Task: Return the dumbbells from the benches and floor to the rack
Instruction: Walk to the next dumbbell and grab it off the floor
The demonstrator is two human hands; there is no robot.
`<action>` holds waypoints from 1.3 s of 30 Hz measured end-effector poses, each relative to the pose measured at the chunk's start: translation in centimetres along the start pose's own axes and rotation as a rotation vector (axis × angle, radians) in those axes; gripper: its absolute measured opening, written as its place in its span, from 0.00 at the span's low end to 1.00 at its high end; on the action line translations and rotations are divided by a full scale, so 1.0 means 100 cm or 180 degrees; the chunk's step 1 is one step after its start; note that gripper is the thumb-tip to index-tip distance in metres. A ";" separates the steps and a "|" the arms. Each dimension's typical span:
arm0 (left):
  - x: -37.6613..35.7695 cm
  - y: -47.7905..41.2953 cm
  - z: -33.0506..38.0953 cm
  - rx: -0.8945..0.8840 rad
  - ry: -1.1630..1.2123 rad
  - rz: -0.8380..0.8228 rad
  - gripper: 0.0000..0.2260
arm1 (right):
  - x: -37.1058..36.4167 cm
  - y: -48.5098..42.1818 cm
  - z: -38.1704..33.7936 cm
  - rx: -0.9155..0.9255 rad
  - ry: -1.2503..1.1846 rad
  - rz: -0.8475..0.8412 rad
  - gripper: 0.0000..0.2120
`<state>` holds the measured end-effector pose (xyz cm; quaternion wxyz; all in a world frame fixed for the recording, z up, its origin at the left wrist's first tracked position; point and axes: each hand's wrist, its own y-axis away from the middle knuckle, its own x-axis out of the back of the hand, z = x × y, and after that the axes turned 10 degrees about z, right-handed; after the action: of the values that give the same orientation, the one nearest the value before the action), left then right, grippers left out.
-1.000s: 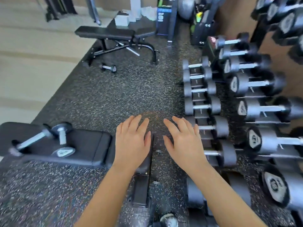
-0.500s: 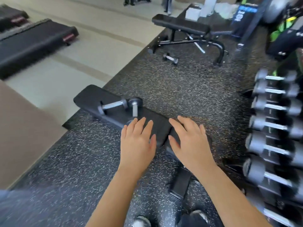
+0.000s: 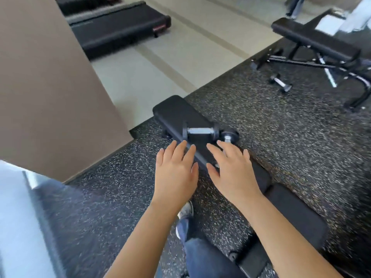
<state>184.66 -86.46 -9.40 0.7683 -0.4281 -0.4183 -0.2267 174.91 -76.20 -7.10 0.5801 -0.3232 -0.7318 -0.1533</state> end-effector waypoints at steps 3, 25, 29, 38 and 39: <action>-0.010 -0.045 -0.032 0.0032 -0.0218 0.0058 0.19 | -0.012 -0.062 -0.012 0.0200 -0.0042 0.0049 0.22; -0.083 -0.281 -0.230 0.0351 -0.0322 0.0139 0.17 | -0.093 -0.358 -0.095 0.0336 -0.0052 -0.0152 0.22; -0.092 -0.334 -0.280 0.0076 -0.0091 -0.0009 0.18 | -0.111 -0.412 -0.126 0.0118 0.0106 -0.0115 0.23; -0.116 -0.444 -0.366 -0.0430 0.0149 -0.0178 0.19 | -0.138 -0.510 -0.181 -0.0496 0.0079 -0.0066 0.23; -0.122 -0.452 -0.369 -0.0448 0.0167 -0.0210 0.19 | -0.140 -0.517 -0.182 -0.0527 0.0098 -0.0071 0.23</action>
<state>162.58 -141.84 -8.85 0.7391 -0.4610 -0.3950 -0.2919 156.55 -129.71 -7.52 0.5607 -0.3595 -0.7112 -0.2248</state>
